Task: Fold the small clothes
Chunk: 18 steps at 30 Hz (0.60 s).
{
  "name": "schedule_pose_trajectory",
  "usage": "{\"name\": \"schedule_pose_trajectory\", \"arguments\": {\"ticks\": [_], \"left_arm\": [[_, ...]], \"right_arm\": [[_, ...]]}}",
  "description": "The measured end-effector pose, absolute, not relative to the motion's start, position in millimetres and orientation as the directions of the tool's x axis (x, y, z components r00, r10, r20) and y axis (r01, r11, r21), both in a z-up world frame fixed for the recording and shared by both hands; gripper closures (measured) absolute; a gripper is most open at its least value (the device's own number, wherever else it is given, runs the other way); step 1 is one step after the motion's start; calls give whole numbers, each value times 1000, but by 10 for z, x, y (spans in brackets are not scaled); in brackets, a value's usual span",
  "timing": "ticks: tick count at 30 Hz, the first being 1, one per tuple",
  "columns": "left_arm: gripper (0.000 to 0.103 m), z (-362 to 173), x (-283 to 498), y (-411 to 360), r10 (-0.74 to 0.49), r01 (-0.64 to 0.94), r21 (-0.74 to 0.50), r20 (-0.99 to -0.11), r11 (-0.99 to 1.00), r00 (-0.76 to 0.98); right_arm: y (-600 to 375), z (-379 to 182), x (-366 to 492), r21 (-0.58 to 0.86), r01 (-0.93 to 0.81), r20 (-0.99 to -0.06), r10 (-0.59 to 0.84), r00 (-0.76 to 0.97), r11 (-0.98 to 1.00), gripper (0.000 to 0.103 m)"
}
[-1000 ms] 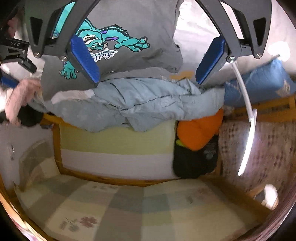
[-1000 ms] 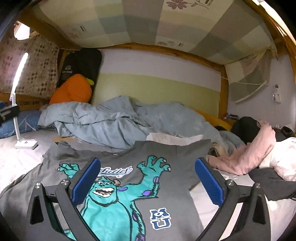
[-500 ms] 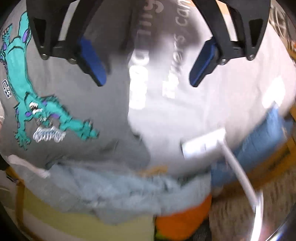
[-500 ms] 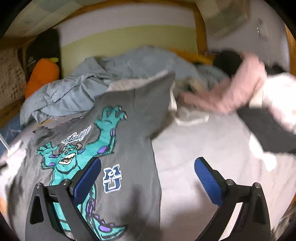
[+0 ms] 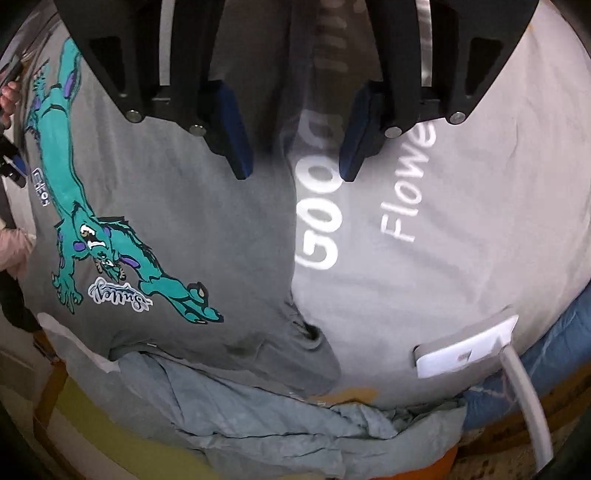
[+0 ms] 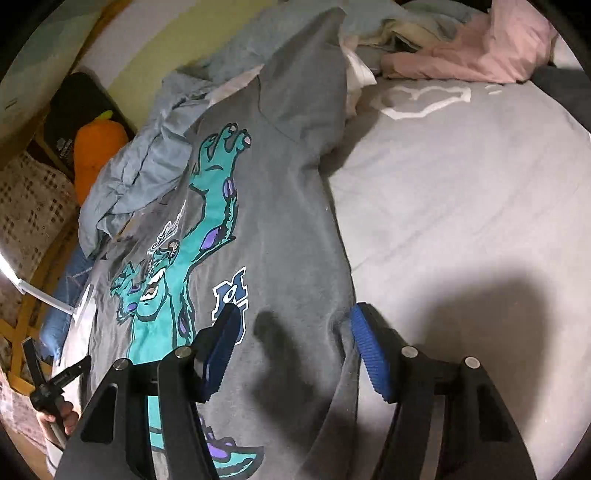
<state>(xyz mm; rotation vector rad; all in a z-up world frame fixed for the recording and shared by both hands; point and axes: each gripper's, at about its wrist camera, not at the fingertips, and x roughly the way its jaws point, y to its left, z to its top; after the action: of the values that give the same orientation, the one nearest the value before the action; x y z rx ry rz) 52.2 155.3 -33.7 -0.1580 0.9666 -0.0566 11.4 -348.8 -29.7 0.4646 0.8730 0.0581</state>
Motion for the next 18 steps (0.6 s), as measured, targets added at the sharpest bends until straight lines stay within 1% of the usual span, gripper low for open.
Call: {"name": "schedule_pose_trajectory", "arguments": {"ticks": [2, 3, 4, 5, 6, 8, 11, 12, 13, 14, 15, 17, 18], "left_arm": [[55, -346, 550, 1553, -113, -21, -154, -806, 988, 581], [55, -343, 548, 1551, -116, -20, -158, -802, 987, 585], [56, -334, 546, 1557, -121, -15, -160, -801, 987, 586], [60, -326, 548, 1562, -132, -5, -166, -799, 986, 587], [63, -322, 552, 1564, -149, 11, -175, -796, 984, 586], [62, -346, 588, 1591, -163, 16, -189, -798, 982, 581], [63, -339, 601, 1624, -183, -13, -234, -793, 972, 580], [87, -323, 588, 1609, -188, -10, -238, -793, 971, 579], [101, -311, 569, 1576, -204, 20, -236, -793, 972, 574], [101, -295, 539, 1548, -213, 48, -227, -793, 973, 570], [102, -260, 495, 1547, -198, 46, -212, -785, 976, 587], [102, -148, 485, 1600, -212, 31, -244, -767, 969, 605], [102, -48, 499, 1644, -225, 22, -270, -750, 963, 622]], "right_arm": [[-3475, -309, 133, 364, 149, -740, 188, 646, 919, 52], [-3489, -294, 129, 313, 184, -749, 122, 652, 932, 64], [-3524, -265, 109, 281, 217, -741, 68, 668, 935, 65], [-3564, -245, 108, 271, 248, -740, 37, 672, 930, 65], [-3609, -247, 109, 274, 266, -746, 30, 665, 924, 65], [-3619, -277, 167, 307, 227, -762, 96, 640, 924, 63], [-3457, -272, 188, 286, 109, -780, 165, 604, 952, 63], [-3393, -277, 186, 293, 73, -786, 196, 587, 953, 61], [-3331, -268, 188, 282, 56, -789, 198, 581, 958, 65], [-3276, -277, 195, 268, 49, -793, 192, 578, 962, 77], [-3213, -292, 239, 254, 42, -804, 187, 564, 966, 99], [-3168, -212, 269, 219, 59, -792, 142, 593, 974, 99], [-3168, -104, 248, 212, 70, -766, 120, 632, 975, 99]]}}
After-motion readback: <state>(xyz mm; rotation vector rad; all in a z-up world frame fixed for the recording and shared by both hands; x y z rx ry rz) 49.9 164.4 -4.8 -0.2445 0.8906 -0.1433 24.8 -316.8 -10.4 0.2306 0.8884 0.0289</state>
